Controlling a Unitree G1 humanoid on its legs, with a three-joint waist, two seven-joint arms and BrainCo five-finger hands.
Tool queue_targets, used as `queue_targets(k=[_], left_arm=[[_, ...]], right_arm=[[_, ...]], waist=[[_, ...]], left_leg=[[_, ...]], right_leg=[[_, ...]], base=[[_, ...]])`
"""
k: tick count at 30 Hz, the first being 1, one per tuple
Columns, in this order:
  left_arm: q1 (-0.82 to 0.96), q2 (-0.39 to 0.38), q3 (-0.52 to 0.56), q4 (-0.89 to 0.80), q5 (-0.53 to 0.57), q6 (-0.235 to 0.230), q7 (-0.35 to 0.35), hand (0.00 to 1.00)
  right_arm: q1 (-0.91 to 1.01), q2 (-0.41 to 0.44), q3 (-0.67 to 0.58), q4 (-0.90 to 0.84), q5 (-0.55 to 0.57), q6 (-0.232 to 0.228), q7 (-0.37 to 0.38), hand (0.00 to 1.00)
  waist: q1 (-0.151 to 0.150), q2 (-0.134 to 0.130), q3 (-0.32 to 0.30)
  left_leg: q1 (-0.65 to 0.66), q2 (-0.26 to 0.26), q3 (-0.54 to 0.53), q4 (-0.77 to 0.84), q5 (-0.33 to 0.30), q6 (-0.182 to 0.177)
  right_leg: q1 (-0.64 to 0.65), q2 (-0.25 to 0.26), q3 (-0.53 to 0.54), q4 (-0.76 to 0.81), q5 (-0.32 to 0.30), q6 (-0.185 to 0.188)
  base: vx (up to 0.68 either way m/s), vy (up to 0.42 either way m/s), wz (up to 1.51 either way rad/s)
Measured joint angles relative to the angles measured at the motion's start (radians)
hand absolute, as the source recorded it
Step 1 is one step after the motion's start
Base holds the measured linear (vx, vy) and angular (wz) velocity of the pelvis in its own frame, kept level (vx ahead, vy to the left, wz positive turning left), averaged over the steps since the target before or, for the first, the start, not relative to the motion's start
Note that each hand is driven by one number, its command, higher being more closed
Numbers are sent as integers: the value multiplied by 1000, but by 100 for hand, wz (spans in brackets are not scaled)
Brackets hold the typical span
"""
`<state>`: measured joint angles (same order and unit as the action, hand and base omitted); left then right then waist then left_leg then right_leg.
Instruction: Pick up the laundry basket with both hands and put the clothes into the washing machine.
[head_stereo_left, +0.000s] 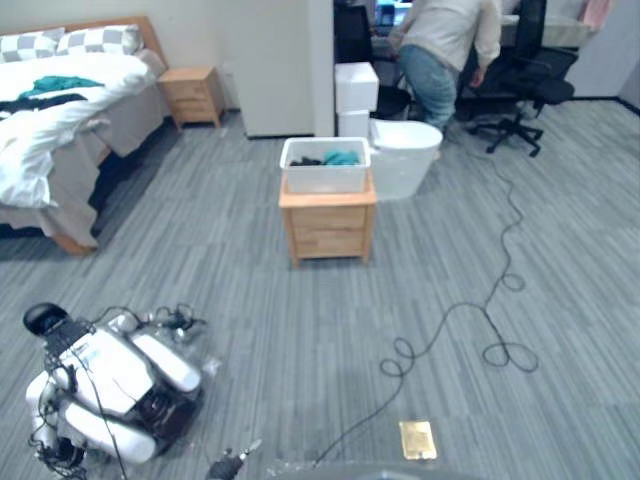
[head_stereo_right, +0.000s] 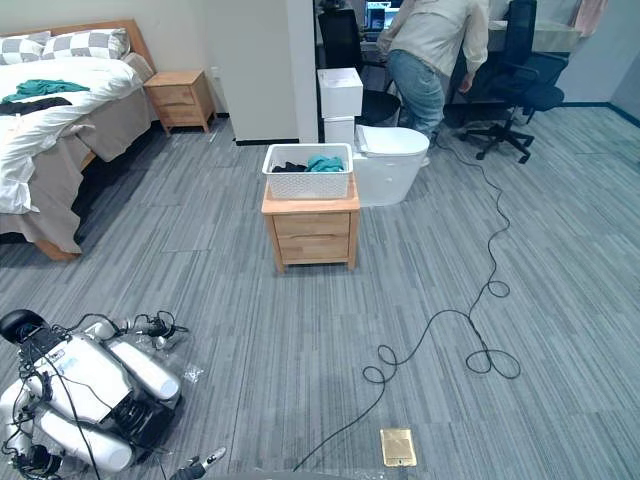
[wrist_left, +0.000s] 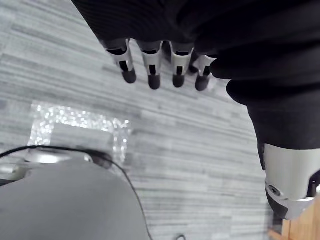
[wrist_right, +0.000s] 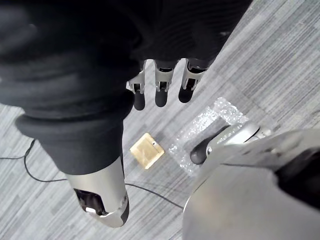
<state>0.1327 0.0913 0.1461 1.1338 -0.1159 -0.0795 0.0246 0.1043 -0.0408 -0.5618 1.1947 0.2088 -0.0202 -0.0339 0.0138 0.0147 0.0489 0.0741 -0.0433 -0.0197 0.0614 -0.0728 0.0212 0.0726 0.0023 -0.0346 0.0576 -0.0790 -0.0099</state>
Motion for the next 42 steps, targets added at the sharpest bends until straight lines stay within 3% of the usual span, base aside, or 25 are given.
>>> queue_targets(k=[38,42], left_arm=[[-20,-7,10,11,-10,-17,1,0],[-37,-9,14,11,-17,-17,1,0]], right_arm=[[-58,14,22,18,35,-5,18,0],[-75,24,-30,18,36,-2,18,0]], waist=[[5,-4,24],[6,6,36]], left_leg=[[24,4,33,-51,-1,0],[-7,-7,48,-19,-22,22]], right_leg=[[19,5,39,-64,21,4],[-14,2,67,-34,13,24]], base=[[7,-1,-2],[43,19,-23]])
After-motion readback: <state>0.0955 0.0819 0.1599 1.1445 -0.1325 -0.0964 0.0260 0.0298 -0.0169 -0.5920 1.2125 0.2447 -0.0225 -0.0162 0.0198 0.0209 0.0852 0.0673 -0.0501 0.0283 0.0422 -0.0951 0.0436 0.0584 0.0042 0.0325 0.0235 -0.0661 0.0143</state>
